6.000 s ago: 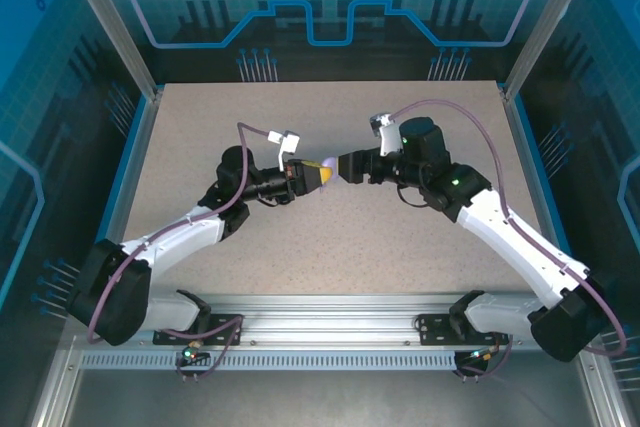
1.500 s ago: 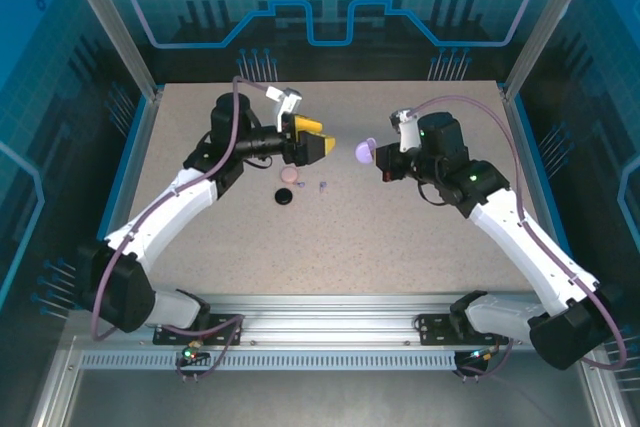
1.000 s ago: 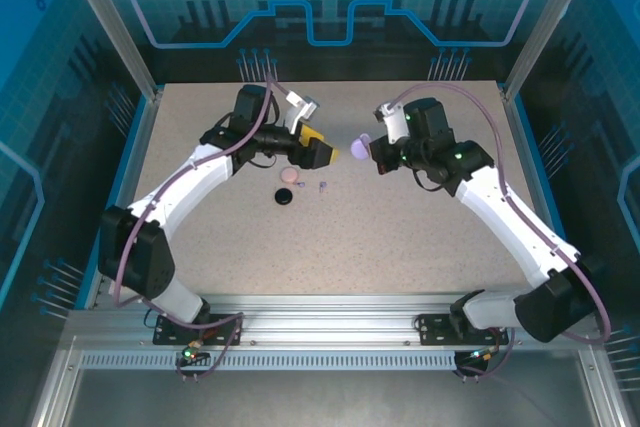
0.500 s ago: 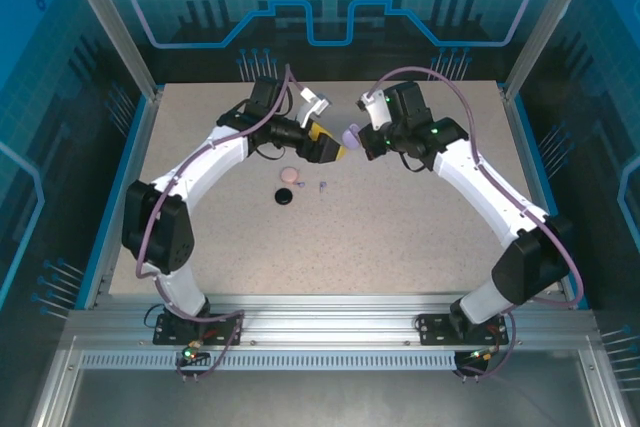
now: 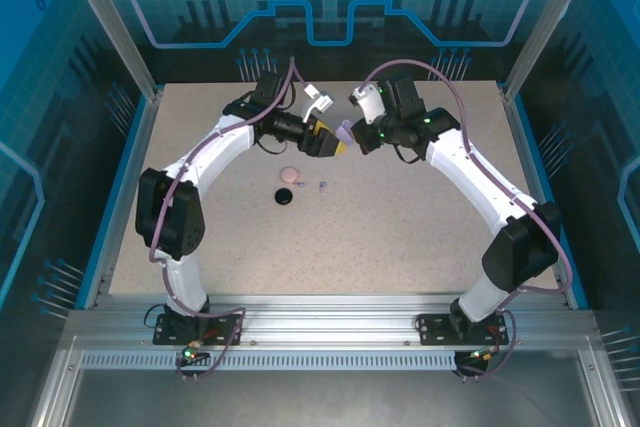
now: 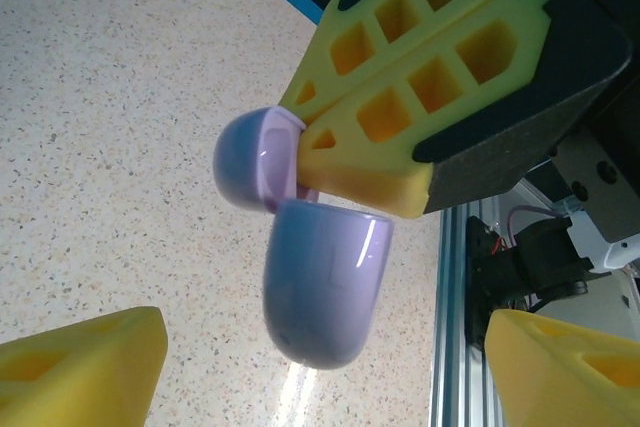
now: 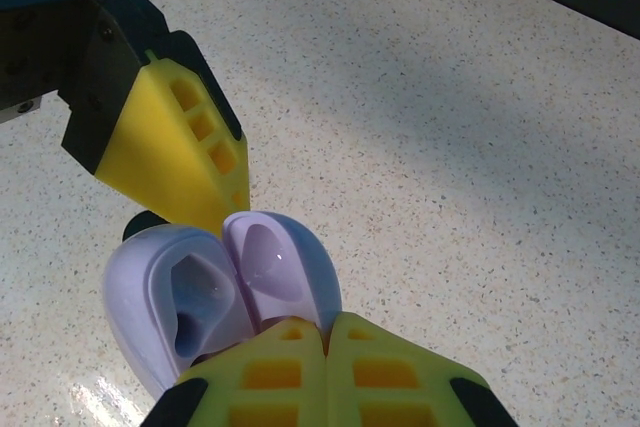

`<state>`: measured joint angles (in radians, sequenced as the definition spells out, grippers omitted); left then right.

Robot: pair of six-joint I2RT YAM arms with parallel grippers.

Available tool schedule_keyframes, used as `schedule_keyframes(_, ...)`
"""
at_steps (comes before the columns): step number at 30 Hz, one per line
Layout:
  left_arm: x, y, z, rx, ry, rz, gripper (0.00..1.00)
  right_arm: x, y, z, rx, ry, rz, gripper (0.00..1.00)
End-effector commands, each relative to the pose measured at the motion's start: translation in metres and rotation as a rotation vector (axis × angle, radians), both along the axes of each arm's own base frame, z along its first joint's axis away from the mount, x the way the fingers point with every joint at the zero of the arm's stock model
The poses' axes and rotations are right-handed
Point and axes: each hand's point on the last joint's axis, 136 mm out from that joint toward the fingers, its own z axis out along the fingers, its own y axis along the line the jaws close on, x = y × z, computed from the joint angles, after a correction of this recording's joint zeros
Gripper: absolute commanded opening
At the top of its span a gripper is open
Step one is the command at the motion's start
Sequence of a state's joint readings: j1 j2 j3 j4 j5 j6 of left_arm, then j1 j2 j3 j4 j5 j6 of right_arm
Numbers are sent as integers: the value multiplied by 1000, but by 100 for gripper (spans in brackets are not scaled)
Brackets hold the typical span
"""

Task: Insert wireless bluetooth earbuds into charging case

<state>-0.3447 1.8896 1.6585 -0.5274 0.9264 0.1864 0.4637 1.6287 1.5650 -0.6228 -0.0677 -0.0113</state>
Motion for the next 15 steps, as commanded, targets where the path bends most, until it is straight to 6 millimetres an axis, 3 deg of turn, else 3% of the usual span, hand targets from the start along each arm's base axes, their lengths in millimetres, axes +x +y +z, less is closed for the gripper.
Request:
schedule_keyframes(1,-3,2,7,-43,23,-41,82,0,1,4,5,9,27,0)
schedule_keyframes(15,-2,2,8,-60,38,-57,71,-2,5,4,30,21,40,0)
